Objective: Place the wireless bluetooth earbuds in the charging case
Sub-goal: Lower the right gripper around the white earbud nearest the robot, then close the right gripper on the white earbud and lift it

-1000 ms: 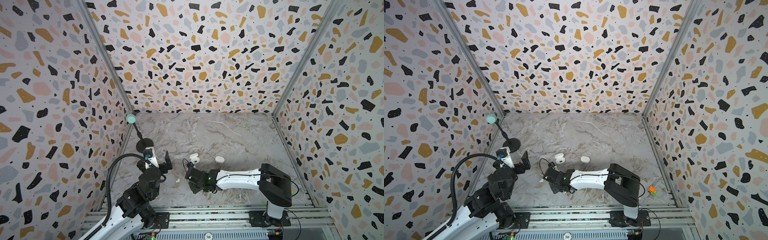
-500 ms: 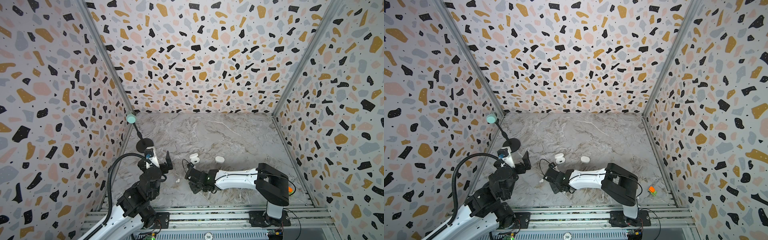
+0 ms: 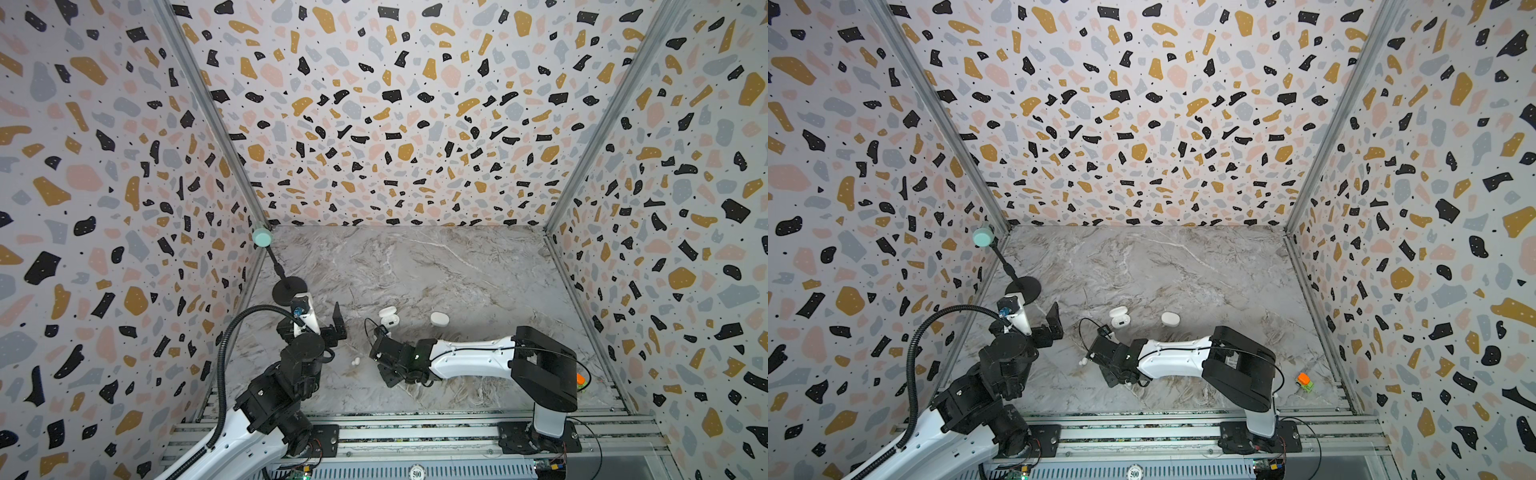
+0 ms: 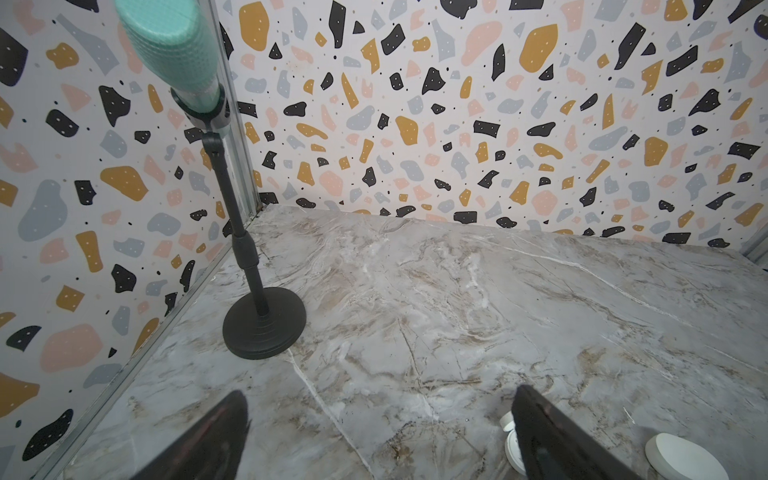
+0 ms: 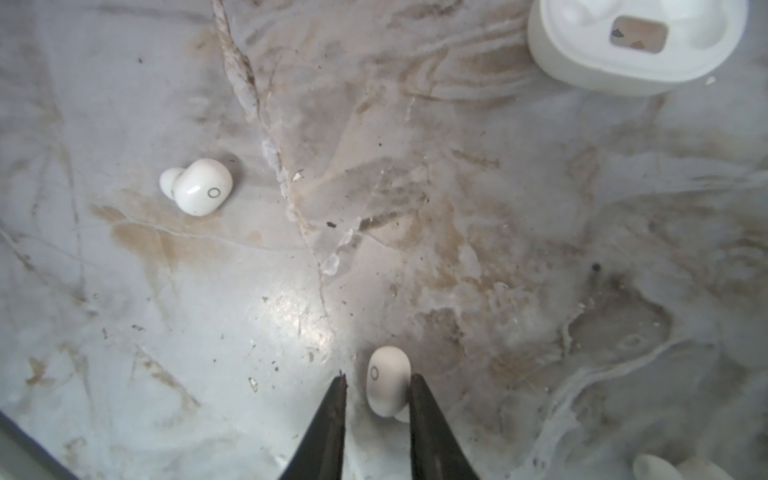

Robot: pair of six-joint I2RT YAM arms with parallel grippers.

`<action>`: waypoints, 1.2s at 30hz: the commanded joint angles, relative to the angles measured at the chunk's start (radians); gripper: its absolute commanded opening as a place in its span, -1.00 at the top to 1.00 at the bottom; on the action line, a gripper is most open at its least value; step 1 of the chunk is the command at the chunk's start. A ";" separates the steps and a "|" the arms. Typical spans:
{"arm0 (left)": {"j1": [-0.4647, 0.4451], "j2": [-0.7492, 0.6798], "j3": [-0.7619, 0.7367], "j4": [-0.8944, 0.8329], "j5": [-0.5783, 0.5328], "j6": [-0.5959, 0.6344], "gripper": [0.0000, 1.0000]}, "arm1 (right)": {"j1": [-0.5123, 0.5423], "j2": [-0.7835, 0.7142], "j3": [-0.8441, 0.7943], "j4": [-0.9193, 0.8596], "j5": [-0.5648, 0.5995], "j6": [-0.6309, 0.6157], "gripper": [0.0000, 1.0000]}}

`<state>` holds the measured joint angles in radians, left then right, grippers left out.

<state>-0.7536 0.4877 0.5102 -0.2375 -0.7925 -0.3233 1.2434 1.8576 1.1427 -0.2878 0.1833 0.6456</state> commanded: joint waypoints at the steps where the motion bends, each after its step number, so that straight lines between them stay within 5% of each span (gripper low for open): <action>1: 0.004 0.002 -0.010 0.043 0.001 0.020 -1.00 | -0.002 0.009 0.025 -0.034 0.021 -0.001 0.46; 36: 0.004 0.005 -0.010 0.045 0.015 0.024 -0.99 | -0.027 0.055 0.043 -0.046 0.063 -0.023 0.52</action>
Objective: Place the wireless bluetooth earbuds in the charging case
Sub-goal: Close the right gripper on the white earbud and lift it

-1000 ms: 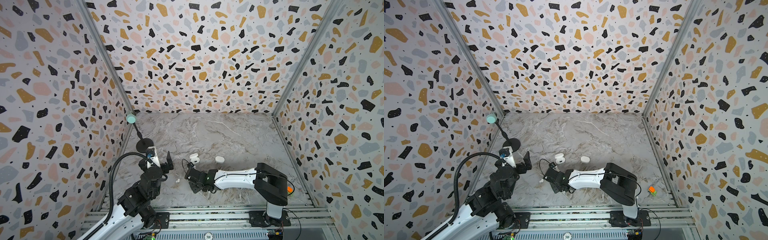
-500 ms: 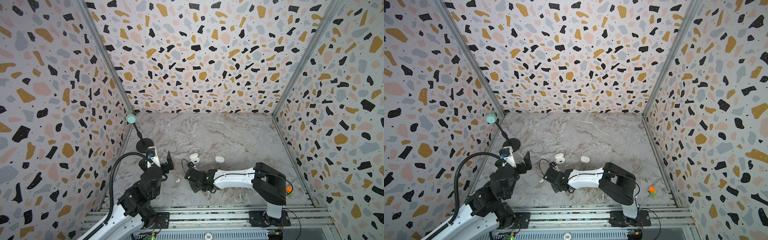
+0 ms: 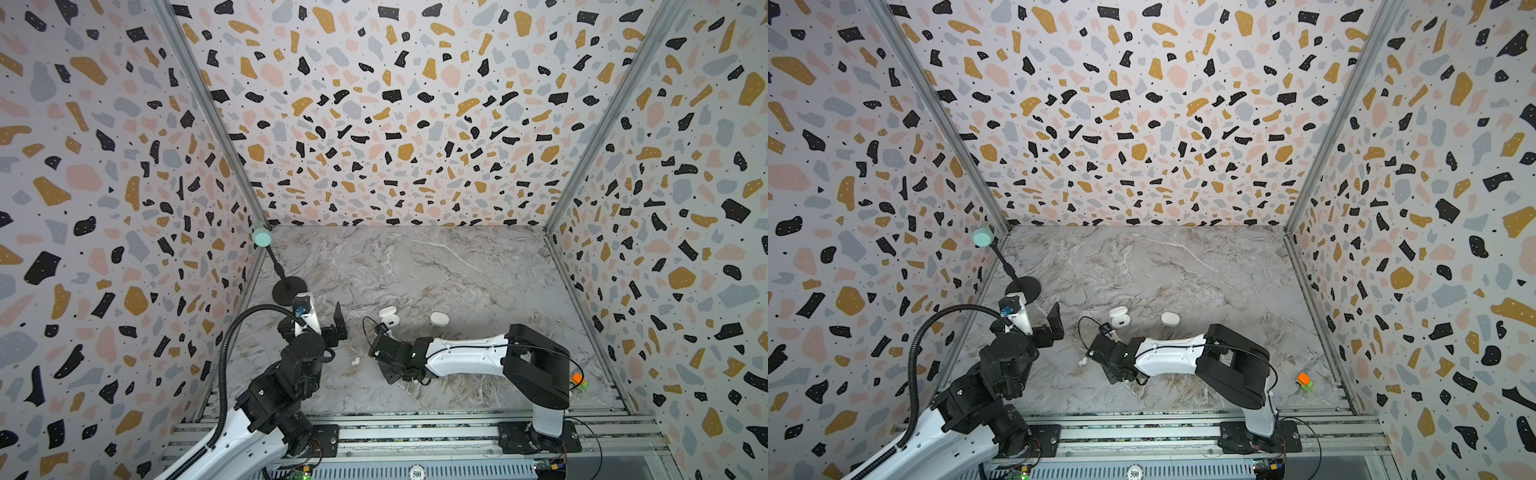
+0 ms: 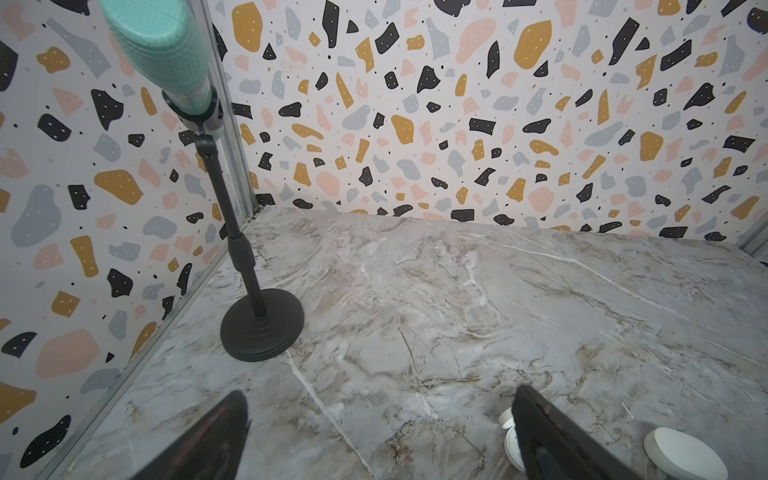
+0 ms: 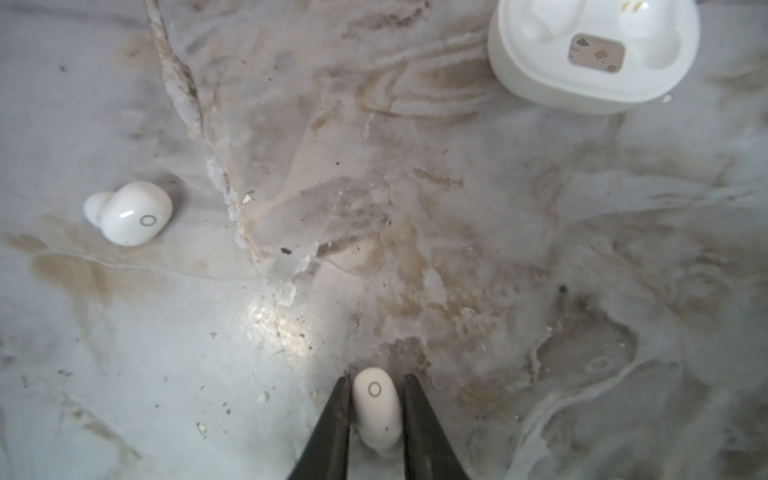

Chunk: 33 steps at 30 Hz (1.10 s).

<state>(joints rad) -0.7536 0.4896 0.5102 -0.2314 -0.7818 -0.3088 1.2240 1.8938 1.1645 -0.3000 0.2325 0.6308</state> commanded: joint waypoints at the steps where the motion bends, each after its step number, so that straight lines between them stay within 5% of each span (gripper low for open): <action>1: 0.004 0.003 -0.010 0.039 0.004 0.010 -0.99 | -0.008 0.019 0.022 -0.033 0.013 -0.009 0.52; 33: 0.004 0.021 -0.009 0.041 0.021 0.010 -1.00 | -0.038 0.051 0.028 -0.021 0.019 -0.039 0.55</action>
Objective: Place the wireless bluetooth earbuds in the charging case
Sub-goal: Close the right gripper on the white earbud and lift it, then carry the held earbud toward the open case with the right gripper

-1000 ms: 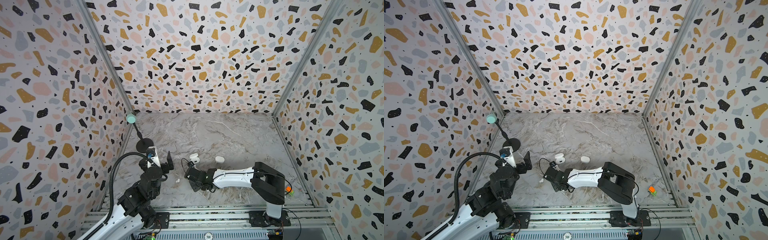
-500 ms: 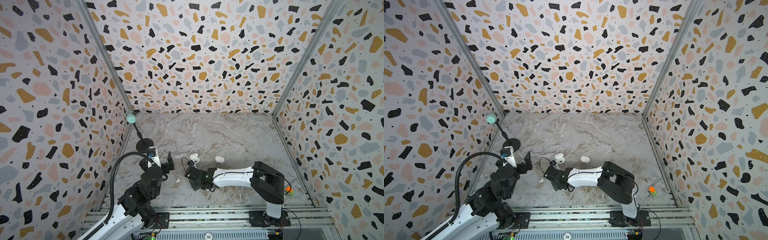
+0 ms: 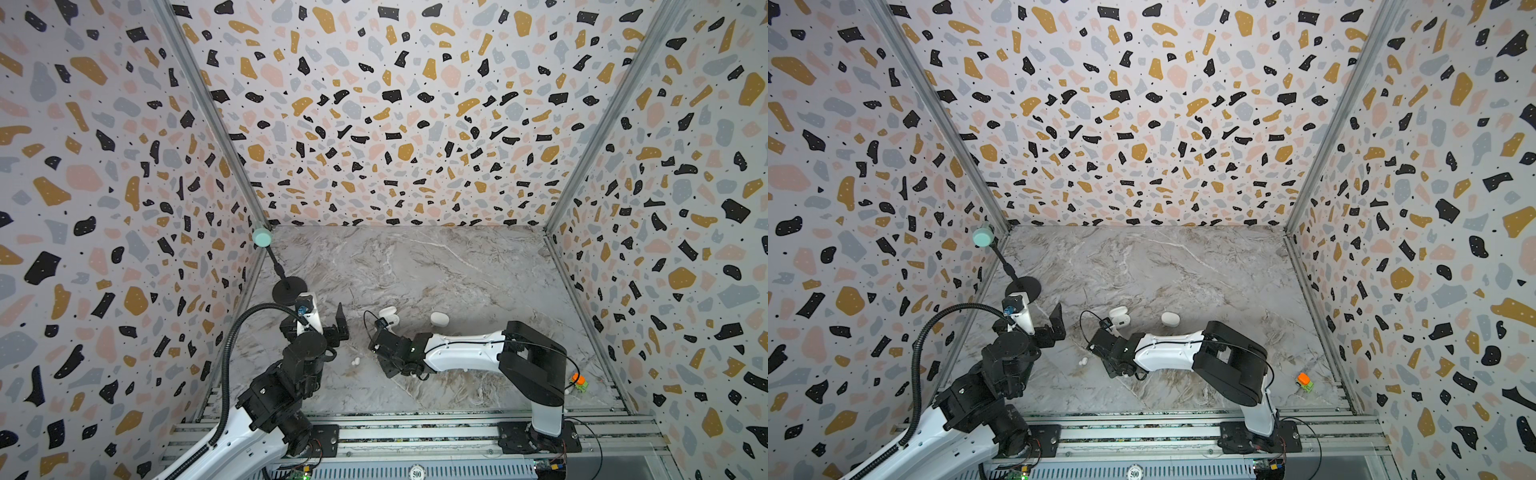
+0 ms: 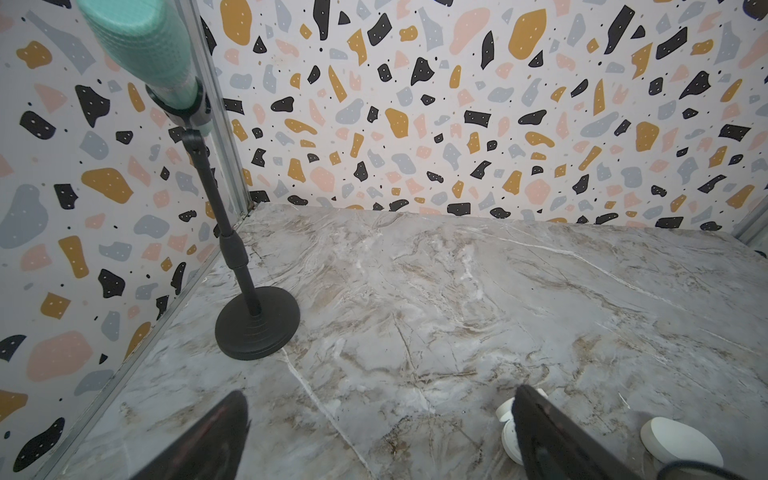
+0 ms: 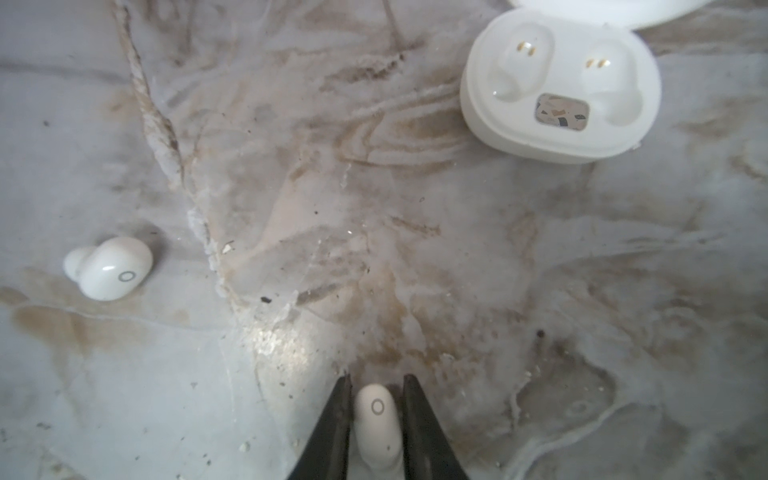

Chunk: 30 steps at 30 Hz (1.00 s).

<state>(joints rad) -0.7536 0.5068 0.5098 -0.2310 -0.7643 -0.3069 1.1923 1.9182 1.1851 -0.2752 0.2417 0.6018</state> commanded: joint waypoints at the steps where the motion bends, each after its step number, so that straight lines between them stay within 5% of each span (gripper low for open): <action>1: 0.004 0.004 -0.009 0.040 0.003 0.008 -1.00 | -0.007 0.024 0.006 -0.045 0.010 -0.010 0.56; 16: 0.005 0.018 -0.007 0.041 0.011 0.010 -1.00 | -0.015 -0.002 0.003 -0.059 0.006 -0.019 0.78; 30: 0.005 0.027 -0.004 0.040 0.031 0.015 -1.00 | -0.079 -0.198 -0.067 0.048 -0.033 -0.144 1.00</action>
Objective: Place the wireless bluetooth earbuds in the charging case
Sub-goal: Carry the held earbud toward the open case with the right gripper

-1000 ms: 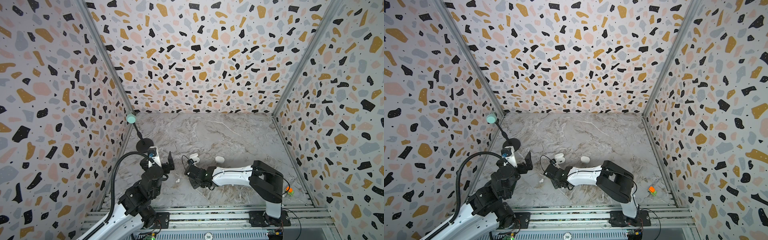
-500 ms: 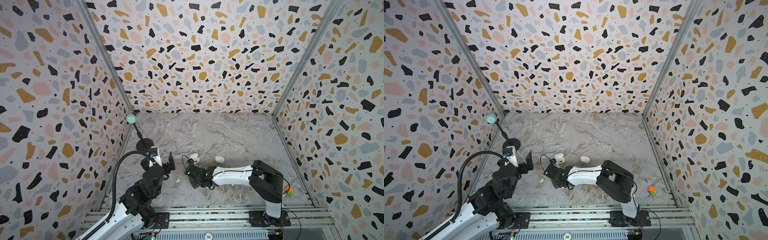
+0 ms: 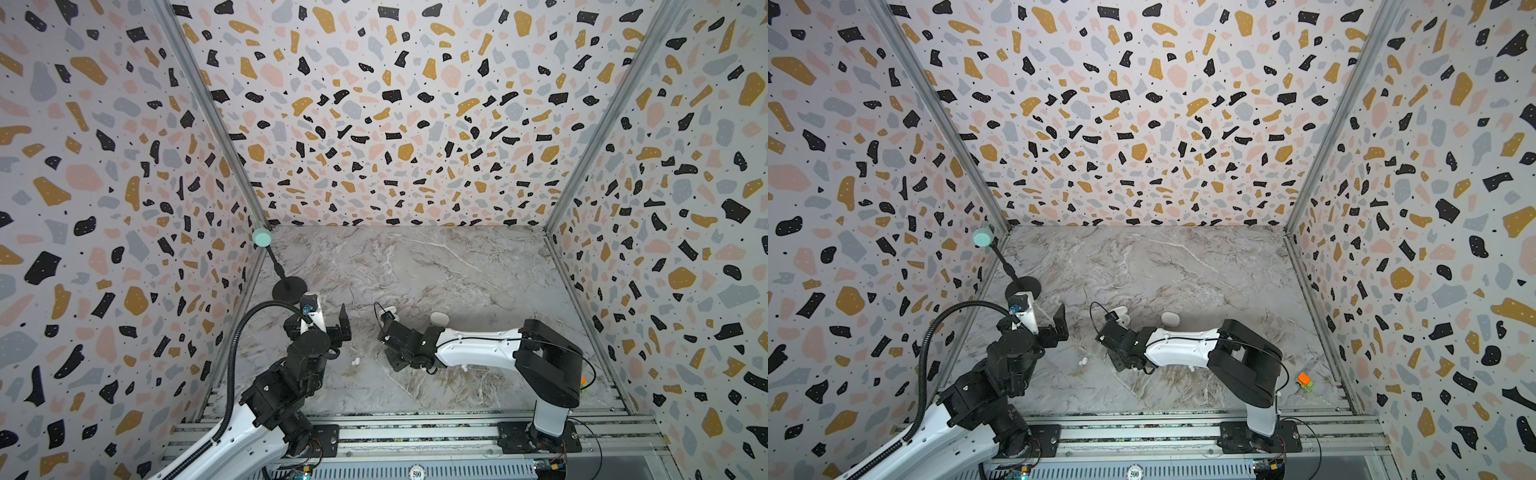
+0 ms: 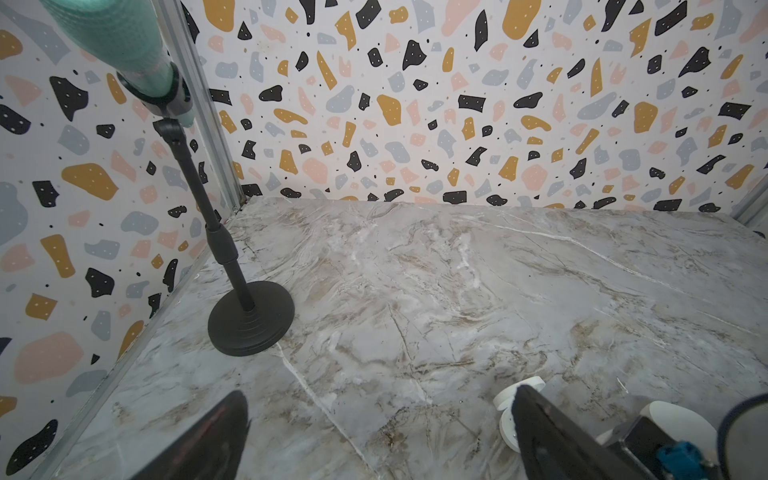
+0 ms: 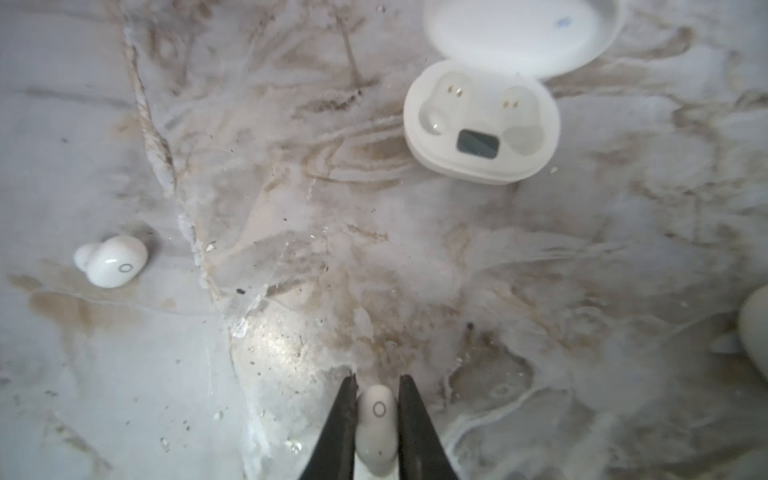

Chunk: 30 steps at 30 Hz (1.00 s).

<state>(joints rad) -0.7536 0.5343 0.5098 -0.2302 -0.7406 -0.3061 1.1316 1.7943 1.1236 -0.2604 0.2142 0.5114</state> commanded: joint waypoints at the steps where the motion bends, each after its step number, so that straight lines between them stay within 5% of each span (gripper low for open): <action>1: 0.005 0.001 -0.004 0.040 0.014 0.016 -1.00 | -0.026 -0.087 -0.010 0.038 -0.004 -0.068 1.00; 17: 0.005 0.007 -0.007 0.040 0.046 0.028 -1.00 | -0.232 -0.155 -0.107 0.380 -0.255 -0.399 1.00; 22: 0.005 0.018 -0.005 0.040 0.052 0.030 -1.00 | -0.268 -0.102 -0.116 0.465 -0.367 -0.431 1.00; 30: 0.006 0.020 -0.007 0.042 0.059 0.032 -0.99 | -0.280 -0.033 -0.129 0.534 -0.390 -0.467 1.00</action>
<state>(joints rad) -0.7536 0.5533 0.5098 -0.2302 -0.6884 -0.2874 0.8589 1.7618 1.0046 0.2256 -0.1478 0.0723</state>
